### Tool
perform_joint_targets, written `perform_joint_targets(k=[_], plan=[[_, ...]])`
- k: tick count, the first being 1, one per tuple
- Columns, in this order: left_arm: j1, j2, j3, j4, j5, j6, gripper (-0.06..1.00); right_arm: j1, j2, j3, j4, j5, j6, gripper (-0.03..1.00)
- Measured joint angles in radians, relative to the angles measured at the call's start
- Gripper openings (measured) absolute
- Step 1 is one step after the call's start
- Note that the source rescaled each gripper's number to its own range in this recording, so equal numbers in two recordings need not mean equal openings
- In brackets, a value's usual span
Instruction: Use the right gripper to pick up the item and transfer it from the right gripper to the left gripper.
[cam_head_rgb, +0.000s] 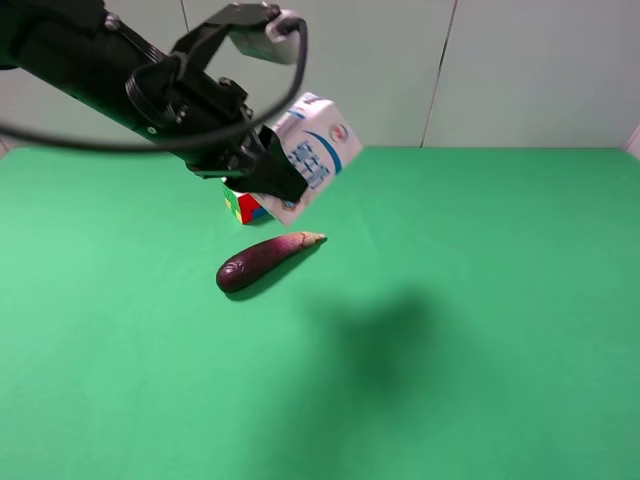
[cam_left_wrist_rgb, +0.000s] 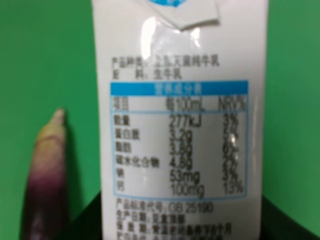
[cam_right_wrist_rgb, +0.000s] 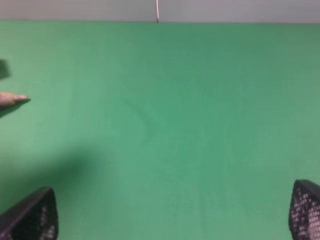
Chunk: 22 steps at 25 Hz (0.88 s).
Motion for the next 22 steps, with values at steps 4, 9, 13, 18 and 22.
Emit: perform_joint_targets(k=[4, 9, 13, 18, 22], plan=[[0.078, 0.0, 0.0, 0.034, -0.003, -0.083, 0.0, 0.0, 0.0, 0.0, 0.0, 0.0, 0.0, 1.0], [0.152, 0.0, 0.0, 0.198, 0.01, -0.21, 0.0, 0.0, 0.0, 0.0, 0.0, 0.0, 0.0, 1.0], [0.207, 0.0, 0.0, 0.376, 0.027, -0.389, 0.0, 0.0, 0.0, 0.0, 0.0, 0.0, 0.0, 1.0], [0.231, 0.0, 0.0, 0.617, 0.052, -0.59, 0.0, 0.0, 0.0, 0.0, 0.0, 0.0, 0.0, 1.0], [0.231, -0.001, 0.01, 0.723, 0.038, -0.704, 0.0, 0.0, 0.0, 0.0, 0.0, 0.0, 0.0, 1.0]])
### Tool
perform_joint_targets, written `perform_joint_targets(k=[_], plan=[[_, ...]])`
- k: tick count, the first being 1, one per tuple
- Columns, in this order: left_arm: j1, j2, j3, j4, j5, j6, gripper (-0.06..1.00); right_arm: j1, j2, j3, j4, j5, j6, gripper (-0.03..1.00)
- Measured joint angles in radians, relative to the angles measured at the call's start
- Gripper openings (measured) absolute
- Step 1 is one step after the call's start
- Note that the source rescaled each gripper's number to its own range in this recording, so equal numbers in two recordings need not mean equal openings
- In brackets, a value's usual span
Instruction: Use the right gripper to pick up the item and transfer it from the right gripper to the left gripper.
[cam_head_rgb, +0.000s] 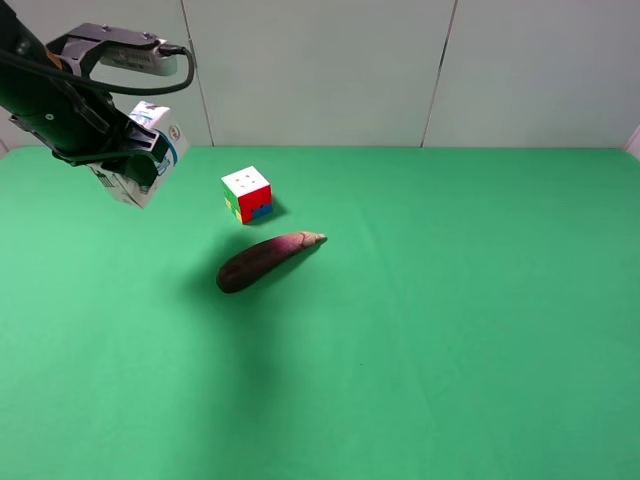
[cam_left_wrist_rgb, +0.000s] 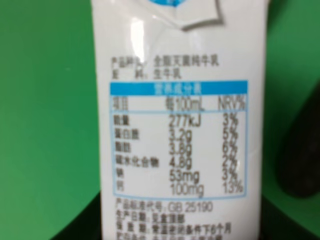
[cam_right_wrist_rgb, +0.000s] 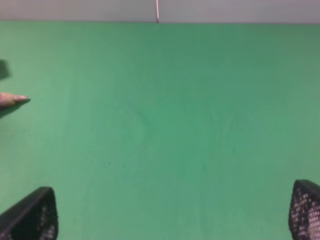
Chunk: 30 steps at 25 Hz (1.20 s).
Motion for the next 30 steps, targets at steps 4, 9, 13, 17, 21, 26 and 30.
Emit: perform_joint_targets(k=[4, 9, 13, 17, 21, 26, 30], plan=[[0.0, -0.021, 0.106, 0.052, -0.126, -0.099, 0.0, 0.0, 0.0, 0.0, 0.0, 0.0, 0.0, 1.0], [0.0, -0.022, 0.276, 0.075, -0.251, -0.156, 0.0, 0.0, 0.0, 0.0, 0.0, 0.0, 0.001, 1.0], [0.0, -0.022, 0.361, 0.076, -0.354, -0.202, 0.0, 0.0, 0.0, 0.0, 0.003, 0.0, 0.002, 1.0], [0.0, -0.016, 0.411, 0.077, -0.454, -0.211, 0.0, 0.0, 0.0, 0.0, 0.003, 0.0, 0.002, 1.0], [0.0, 0.047, 0.416, 0.077, -0.512, -0.213, 0.0, 0.0, 0.0, 0.0, 0.003, 0.0, 0.003, 1.0], [0.0, 0.102, 0.417, 0.077, -0.522, -0.216, 0.0, 0.0, 0.0, 0.0, 0.003, 0.0, 0.003, 1.0], [0.0, 0.103, 0.417, 0.077, -0.522, -0.219, 0.0, 0.0, 0.0, 0.0, 0.003, 0.0, 0.003, 1.0]])
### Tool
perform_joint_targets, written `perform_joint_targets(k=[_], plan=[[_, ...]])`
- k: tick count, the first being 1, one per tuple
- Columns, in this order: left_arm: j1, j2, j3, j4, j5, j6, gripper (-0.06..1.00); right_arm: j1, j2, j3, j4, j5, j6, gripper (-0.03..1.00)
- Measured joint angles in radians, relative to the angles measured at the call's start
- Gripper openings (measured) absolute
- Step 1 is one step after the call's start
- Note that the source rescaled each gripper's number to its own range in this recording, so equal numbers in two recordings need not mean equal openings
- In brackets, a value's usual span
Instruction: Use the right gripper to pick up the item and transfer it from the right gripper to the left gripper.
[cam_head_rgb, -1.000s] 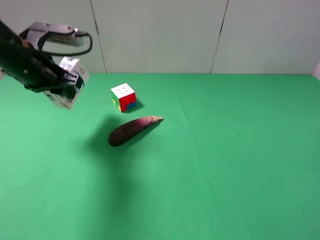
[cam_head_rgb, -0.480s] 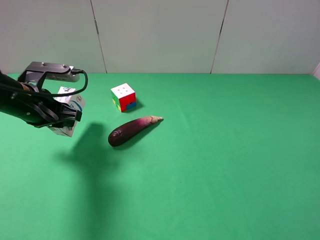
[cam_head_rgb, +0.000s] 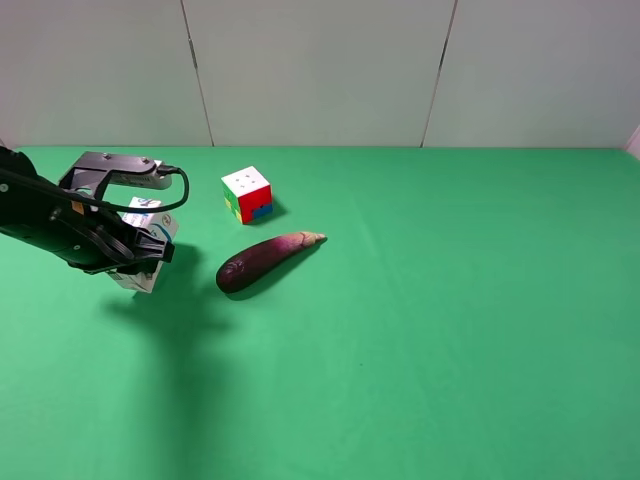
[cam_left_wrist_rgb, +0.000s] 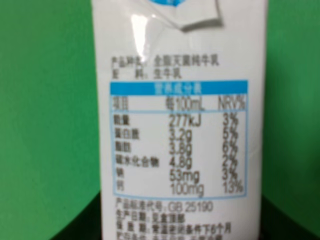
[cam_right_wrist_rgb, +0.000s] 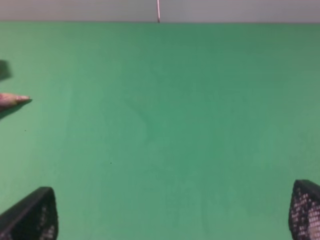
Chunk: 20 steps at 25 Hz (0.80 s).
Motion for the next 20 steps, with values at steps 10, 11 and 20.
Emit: perform_joint_targets(k=[10, 11, 20], plan=[[0.0, 0.0, -0.001, 0.0, -0.02, -0.004, 0.82, 0.0, 0.0, 0.0, 0.0, 0.0, 0.0, 1.0], [0.0, 0.0, -0.001, 0.0, -0.02, -0.004, 0.9, 0.0, 0.0, 0.0, 0.0, -0.001, 0.0, 1.0], [0.0, -0.063, -0.001, 0.001, 0.034, -0.004, 1.0, 0.0, 0.0, 0.0, 0.0, -0.001, 0.0, 1.0]])
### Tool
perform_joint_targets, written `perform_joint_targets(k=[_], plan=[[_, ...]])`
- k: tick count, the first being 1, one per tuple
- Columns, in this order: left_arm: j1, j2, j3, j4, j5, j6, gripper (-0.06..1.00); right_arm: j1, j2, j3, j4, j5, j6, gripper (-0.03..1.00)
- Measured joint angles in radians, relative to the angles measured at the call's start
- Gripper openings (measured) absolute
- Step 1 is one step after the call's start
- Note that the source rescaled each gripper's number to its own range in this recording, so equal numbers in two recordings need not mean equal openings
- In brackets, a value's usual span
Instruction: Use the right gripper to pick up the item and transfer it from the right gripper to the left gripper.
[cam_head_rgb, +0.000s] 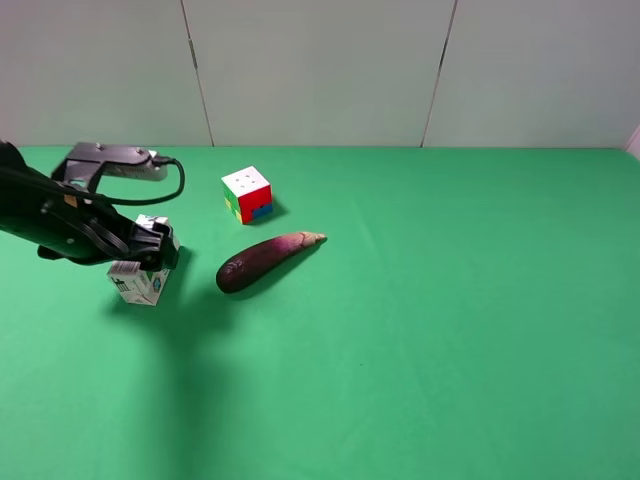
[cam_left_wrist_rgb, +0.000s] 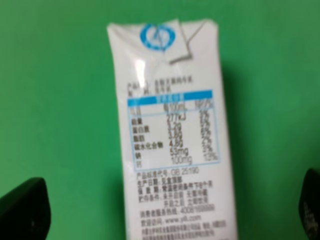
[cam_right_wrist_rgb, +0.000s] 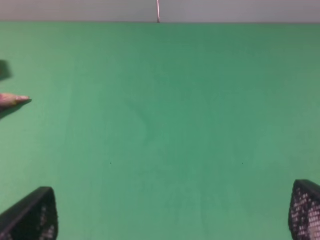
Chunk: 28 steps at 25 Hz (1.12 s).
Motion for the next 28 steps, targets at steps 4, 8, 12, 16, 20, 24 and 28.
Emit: perform_joint_targets(k=[4, 8, 12, 16, 20, 24, 28], plan=[[0.0, -0.126, 0.0, 0.0, 0.066, 0.0, 1.0, 0.0, 0.0, 0.0, 0.0, 0.0, 0.0, 1.0], [0.0, -0.279, 0.0, 0.0, 0.178, 0.0, 1.0, 0.0, 0.0, 0.0, 0.0, 0.0, 0.0, 1.0], [0.0, -0.455, 0.001, 0.0, 0.326, 0.0, 1.0, 0.0, 0.0, 0.0, 0.0, 0.0, 0.0, 1.0], [0.0, -0.656, 0.001, 0.0, 0.463, 0.0, 1.0, 0.0, 0.0, 0.0, 0.0, 0.0, 0.0, 1.0], [0.0, -0.859, 0.001, 0.001, 0.616, 0.0, 1.0, 0.0, 0.0, 0.0, 0.0, 0.0, 0.0, 1.0], [0.0, -1.068, 0.001, 0.002, 0.825, 0.0, 1.0, 0.0, 0.0, 0.0, 0.0, 0.001, 0.0, 1.0], [0.0, -1.264, 0.001, 0.007, 1.016, 0.0, 1.0, 0.0, 0.0, 0.0, 0.0, 0.001, 0.0, 1.0]])
